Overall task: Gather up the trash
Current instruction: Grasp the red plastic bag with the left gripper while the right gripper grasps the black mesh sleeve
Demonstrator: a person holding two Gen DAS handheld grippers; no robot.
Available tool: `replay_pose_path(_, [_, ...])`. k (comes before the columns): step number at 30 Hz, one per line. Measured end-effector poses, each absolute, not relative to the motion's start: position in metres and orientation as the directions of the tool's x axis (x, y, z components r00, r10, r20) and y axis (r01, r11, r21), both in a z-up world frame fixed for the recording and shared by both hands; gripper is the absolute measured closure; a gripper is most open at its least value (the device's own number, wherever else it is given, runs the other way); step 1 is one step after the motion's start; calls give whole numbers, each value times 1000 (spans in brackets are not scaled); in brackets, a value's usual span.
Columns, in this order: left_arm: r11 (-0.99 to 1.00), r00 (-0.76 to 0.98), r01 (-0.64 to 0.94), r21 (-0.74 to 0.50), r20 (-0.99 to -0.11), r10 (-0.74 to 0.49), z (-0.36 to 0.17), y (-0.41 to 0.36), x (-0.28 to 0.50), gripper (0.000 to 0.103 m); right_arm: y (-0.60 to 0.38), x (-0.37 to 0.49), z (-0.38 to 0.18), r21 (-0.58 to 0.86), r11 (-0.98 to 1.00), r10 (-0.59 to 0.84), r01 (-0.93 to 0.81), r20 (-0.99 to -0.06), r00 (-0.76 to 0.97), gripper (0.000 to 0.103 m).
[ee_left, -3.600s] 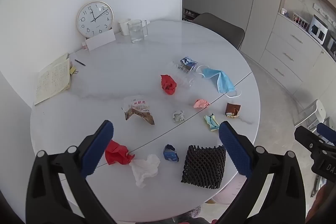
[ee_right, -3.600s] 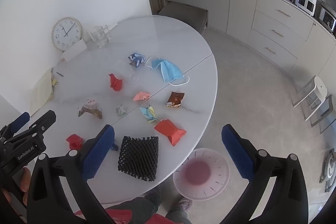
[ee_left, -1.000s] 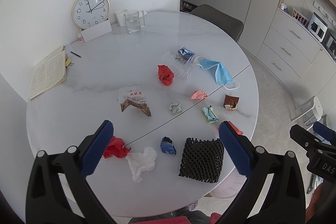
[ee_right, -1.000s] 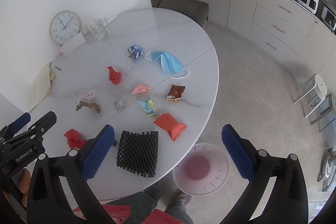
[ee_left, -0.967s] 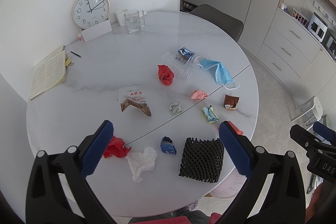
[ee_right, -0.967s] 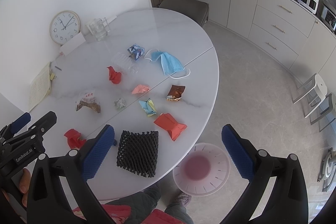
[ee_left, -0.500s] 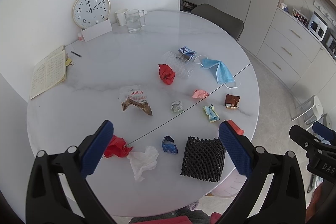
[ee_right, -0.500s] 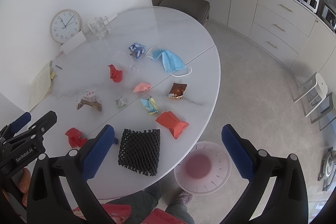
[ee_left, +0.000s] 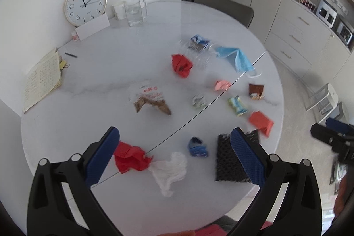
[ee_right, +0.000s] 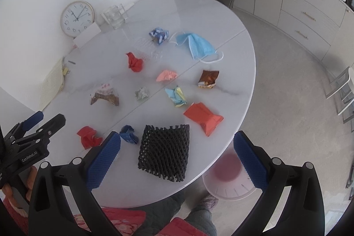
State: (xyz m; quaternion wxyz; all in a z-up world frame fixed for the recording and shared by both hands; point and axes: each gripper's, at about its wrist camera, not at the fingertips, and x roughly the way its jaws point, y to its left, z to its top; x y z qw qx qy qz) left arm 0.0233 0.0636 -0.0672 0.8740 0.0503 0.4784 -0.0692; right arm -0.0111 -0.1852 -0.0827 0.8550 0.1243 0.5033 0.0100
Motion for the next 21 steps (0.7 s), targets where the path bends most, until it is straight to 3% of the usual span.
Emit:
replay_pose_path(15, [937, 389, 345, 61, -917, -83, -166, 152, 37, 7, -142, 3, -196, 167, 973, 113, 160, -946, 303, 2])
replay_pose_path(21, [933, 298, 359, 3, -948, -112, -198, 162, 64, 7, -131, 5, -213, 133, 974, 82, 181, -961, 265, 2])
